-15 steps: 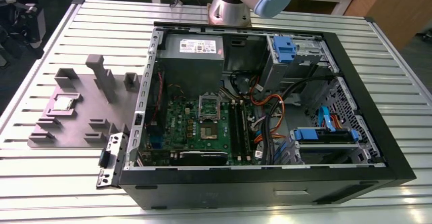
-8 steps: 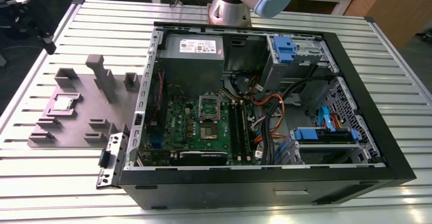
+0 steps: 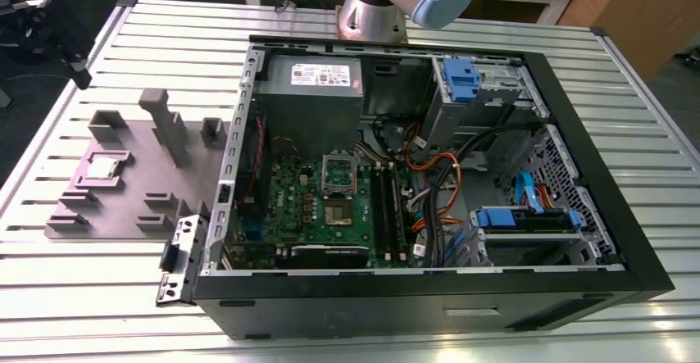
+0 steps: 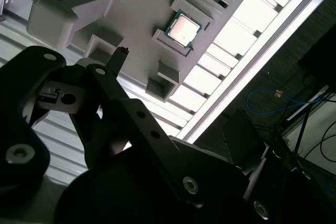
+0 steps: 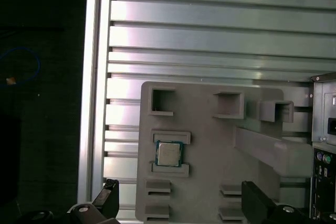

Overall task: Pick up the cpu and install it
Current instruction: 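Pick up the cpu and move it towards the insertion slot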

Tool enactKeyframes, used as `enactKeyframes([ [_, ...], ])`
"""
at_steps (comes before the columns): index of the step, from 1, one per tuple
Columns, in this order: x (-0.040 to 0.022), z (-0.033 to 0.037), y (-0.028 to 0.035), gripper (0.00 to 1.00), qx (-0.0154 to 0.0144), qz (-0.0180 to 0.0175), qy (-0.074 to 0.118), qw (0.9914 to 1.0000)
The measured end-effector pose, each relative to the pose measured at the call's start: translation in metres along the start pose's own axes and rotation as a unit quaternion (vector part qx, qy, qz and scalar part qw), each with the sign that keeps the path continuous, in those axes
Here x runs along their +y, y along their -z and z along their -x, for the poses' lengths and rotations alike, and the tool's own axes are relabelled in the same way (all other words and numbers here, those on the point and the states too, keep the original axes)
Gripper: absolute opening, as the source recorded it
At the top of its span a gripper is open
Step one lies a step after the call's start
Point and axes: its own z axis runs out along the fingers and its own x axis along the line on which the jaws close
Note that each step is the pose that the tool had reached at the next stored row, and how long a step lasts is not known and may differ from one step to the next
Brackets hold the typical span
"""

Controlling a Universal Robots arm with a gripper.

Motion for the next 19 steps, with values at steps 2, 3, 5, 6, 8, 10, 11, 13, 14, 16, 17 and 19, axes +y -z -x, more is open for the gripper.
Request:
enactKeyframes([
  [2,0.0,0.0,0.0,0.99,0.0,0.0,0.0,1.0],
  [3,0.0,0.0,-0.0001,0.99,0.0,0.0,0.0,1.0],
  [5,0.0,0.0,-0.0001,0.99,0.0,0.0,0.0,1.0],
  [6,0.0,0.0,-0.0001,0.99,0.0,0.0,0.0,1.0],
  [8,0.0,0.0,-0.0001,0.99,0.0,0.0,0.0,1.0],
  [10,0.0,0.0,-0.0001,0.97,0.0,0.0,0.0,1.0],
  [11,0.0,0.0,-0.0003,0.91,-0.0001,0.0,0.0,1.0],
  [13,-0.0001,-0.0001,-0.0029,0.91,0.0,0.0,0.0,1.0],
  [14,-0.0001,-0.0002,-0.0046,0.91,0.0006,0.0,0.001,1.0],
  [16,-0.0002,-0.0004,-0.0081,0.91,0.0012,0.0002,0.006,0.99998],
  [17,-0.0003,-0.0005,-0.01,0.91,0.0015,0.0004,0.011,0.99994],
  [19,-0.0003,-0.0008,-0.0136,0.91,0.0023,0.0006,0.016,0.99987],
])
